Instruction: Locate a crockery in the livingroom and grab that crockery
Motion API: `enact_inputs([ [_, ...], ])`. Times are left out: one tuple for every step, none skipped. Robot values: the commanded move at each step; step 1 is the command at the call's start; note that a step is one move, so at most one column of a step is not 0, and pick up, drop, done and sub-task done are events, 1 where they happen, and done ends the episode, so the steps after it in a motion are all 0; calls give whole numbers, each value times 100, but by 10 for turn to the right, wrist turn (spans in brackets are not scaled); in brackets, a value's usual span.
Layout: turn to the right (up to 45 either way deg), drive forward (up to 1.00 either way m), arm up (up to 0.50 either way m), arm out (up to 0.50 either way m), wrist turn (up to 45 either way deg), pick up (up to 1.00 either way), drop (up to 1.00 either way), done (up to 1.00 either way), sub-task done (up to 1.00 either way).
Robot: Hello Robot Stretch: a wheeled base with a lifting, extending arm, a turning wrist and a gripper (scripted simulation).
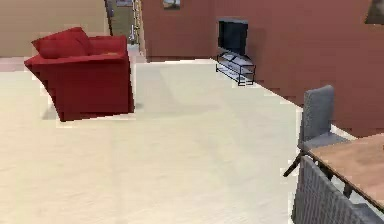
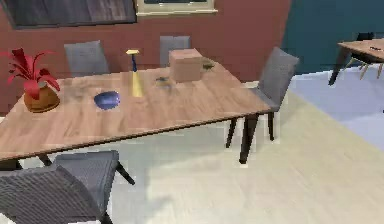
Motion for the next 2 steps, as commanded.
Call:
enact_inputs([
  [-210,0,0,0,0,0,0,0,0],
  [450,0,0,0,0,0,0,0,0],
])
